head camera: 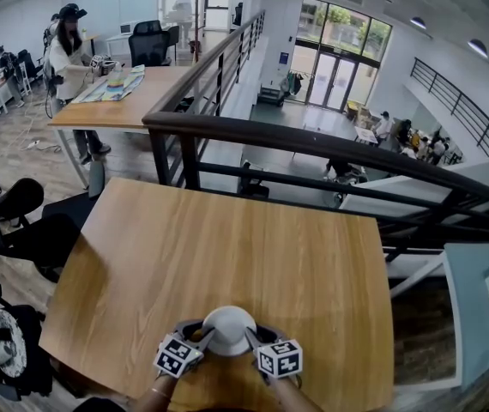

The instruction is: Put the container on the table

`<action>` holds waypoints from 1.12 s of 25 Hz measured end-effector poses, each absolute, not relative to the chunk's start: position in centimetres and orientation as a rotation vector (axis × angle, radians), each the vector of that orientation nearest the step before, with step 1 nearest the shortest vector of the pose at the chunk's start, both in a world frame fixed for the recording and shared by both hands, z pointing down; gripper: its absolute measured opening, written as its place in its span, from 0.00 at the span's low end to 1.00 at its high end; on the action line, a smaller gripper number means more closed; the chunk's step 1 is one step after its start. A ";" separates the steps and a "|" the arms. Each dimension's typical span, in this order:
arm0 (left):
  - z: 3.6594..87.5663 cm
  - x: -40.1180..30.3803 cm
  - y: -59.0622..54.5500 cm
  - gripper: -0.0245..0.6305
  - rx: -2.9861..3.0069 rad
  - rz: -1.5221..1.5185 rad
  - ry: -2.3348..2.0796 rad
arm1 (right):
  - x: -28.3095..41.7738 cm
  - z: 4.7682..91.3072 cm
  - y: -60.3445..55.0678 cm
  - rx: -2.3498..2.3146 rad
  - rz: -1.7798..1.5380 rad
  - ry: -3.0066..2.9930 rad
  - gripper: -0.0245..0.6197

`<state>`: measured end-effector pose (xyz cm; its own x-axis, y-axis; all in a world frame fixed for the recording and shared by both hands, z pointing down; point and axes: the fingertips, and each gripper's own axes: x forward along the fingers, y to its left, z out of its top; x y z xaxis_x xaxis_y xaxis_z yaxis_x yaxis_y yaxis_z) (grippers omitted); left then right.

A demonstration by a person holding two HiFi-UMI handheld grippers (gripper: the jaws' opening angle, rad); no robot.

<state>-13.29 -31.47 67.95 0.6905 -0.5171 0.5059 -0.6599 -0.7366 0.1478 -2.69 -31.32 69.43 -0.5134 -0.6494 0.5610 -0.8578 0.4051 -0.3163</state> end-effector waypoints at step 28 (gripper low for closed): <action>68.9 -13.1 -31.5 0.28 2.582 0.751 -0.970 | -2.5 70.0 -31.5 1.336 0.785 -2.257 0.22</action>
